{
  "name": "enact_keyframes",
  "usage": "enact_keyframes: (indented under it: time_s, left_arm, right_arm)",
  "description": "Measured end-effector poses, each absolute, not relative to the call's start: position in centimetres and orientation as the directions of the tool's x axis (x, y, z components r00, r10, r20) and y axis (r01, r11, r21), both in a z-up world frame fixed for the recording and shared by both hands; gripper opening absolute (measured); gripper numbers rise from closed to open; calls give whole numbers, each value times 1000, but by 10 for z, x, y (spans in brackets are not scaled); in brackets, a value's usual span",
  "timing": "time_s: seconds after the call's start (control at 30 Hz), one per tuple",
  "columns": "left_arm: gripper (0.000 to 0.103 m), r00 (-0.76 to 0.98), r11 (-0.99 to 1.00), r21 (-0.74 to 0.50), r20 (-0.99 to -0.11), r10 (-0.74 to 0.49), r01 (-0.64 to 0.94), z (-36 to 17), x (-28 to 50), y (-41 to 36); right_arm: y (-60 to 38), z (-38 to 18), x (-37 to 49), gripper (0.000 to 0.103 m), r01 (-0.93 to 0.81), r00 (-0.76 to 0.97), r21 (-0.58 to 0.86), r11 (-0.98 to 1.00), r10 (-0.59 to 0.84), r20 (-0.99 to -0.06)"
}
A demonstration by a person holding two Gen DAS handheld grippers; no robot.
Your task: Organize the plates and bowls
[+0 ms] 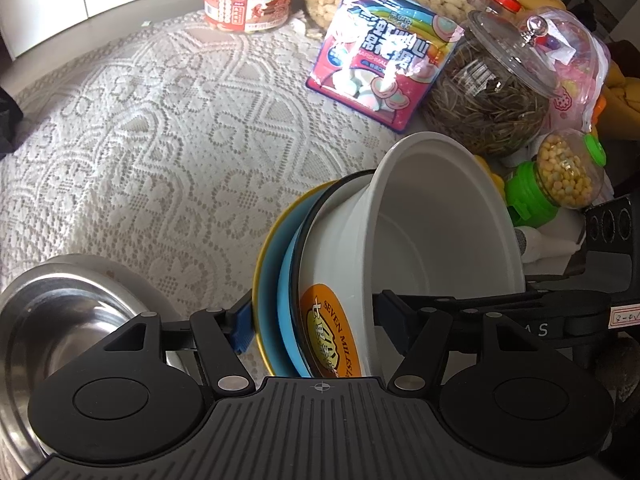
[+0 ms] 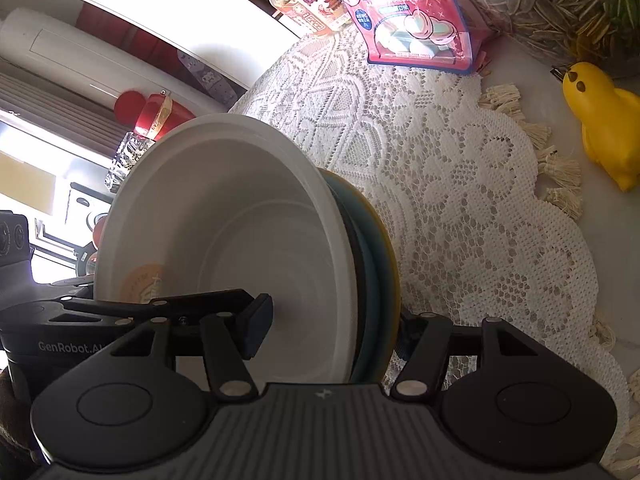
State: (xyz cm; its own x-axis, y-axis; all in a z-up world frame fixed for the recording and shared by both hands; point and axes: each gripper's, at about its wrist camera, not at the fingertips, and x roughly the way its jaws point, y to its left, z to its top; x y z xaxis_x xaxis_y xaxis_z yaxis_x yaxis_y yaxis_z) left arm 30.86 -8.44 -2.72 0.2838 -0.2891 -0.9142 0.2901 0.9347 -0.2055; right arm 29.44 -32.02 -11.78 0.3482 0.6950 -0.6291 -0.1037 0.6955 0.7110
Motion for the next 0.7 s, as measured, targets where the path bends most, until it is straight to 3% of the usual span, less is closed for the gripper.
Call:
enact_keyframes:
  time_s: [0.37, 0.7]
  left_arm:
    - [66, 182, 942, -268, -935, -306, 204, -35, 323, -70]
    - [64, 202, 951, -206, -946, -254, 231, -30, 319, -73]
  right_arm:
    - [-313, -114, 297, 61, -95, 331, 695, 713, 681, -653]
    - [-309, -109, 299, 61, -95, 332, 684, 723, 671, -663]
